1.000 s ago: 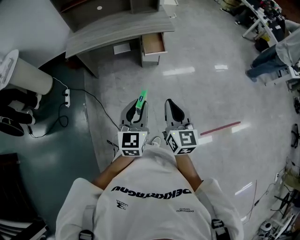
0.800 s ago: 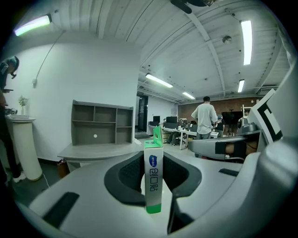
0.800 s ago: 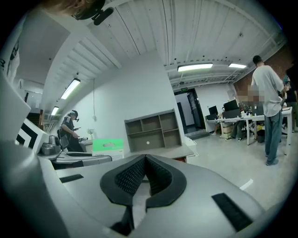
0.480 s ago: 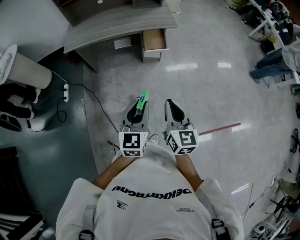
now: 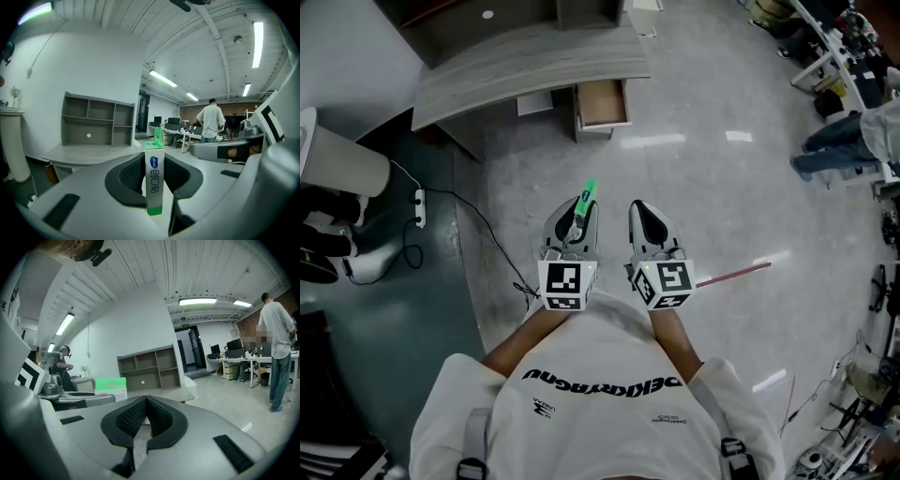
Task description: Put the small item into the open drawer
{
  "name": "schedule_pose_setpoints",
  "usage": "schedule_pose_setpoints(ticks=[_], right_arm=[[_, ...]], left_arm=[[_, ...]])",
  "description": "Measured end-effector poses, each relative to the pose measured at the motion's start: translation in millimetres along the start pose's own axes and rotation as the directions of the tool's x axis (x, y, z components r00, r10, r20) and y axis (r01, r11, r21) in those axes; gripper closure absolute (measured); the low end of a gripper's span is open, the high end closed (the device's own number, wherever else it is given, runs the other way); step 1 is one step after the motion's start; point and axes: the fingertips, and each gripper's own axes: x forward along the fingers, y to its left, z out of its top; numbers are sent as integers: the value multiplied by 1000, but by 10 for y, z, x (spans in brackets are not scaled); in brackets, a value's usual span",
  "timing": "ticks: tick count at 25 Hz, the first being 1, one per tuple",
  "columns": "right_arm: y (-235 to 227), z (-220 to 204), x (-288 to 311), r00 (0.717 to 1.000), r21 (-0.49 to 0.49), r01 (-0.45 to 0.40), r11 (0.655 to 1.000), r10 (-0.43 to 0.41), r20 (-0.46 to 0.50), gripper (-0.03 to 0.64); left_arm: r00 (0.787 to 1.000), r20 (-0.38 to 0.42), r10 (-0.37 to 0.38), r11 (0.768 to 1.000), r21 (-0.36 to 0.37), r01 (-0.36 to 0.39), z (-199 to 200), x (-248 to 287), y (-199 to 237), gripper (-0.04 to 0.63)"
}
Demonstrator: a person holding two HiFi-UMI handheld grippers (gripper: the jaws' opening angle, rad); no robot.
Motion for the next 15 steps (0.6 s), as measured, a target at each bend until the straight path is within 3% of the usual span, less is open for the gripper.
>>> schedule_pose_setpoints(ticks=[15], right_arm=[[-446,669,1904,997,2,71,997,-71,-16,584]], left_arm=[[995,-42,-93,995,-27,92,487,1686,1176,500]])
